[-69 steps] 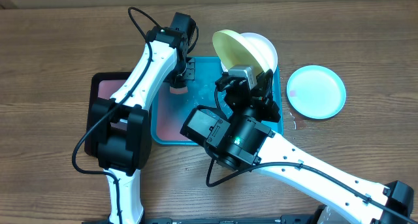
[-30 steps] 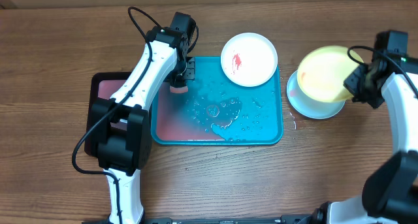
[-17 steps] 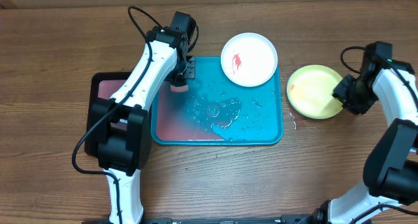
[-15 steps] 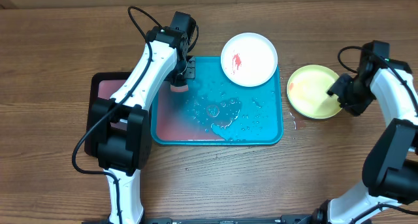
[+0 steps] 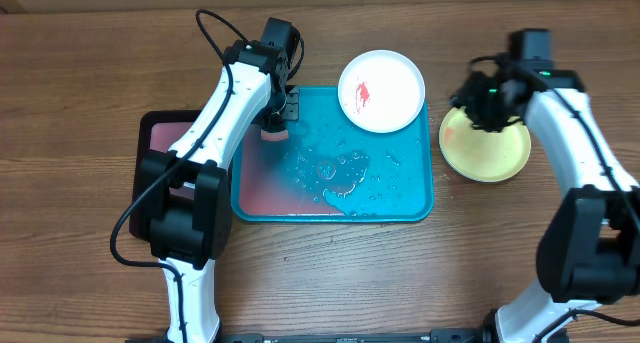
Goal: Clean dirty plates on tray and stack at the side
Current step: 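Grasp the white plate rim with the right gripper and drag it left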
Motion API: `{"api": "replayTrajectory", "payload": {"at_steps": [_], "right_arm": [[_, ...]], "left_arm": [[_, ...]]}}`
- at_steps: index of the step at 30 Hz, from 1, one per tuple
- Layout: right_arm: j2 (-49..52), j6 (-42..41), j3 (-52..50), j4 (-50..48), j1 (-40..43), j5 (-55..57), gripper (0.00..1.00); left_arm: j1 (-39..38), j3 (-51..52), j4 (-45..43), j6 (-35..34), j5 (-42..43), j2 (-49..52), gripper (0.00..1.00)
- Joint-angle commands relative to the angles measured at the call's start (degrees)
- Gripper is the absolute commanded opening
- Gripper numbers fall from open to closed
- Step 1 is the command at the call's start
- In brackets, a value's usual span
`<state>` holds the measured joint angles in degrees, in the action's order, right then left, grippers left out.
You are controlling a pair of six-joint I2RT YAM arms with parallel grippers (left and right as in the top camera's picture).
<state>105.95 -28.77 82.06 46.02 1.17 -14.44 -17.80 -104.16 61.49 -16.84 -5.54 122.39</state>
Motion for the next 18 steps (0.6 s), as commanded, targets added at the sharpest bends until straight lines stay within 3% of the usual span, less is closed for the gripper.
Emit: {"api": "replayTrajectory", "payload": {"at_steps": [1,10,15,18], "right_arm": [[2.1,-10.45,0.98,-0.83,-5.16,7.87,0.34],[9.33,-14.53,0.5,-6.71,-10.78,11.41,0.29],[12.81,-14.29,0.5,-7.91,-10.82,11.32,0.29],[13.94,-10.84,0.5,-7.85,-10.82,8.22,0.23]], "left_arm": [[0.15,0.42,-0.13,-1.2,0.74,-0.24,0.04],[0.15,0.39,0.24,-1.18,0.72,-0.24,0.04],[0.15,0.42,0.39,-1.18,0.72,-0.24,0.04],[0.15,0.39,0.44,-1.2,0.72,-0.24,0.04]]}}
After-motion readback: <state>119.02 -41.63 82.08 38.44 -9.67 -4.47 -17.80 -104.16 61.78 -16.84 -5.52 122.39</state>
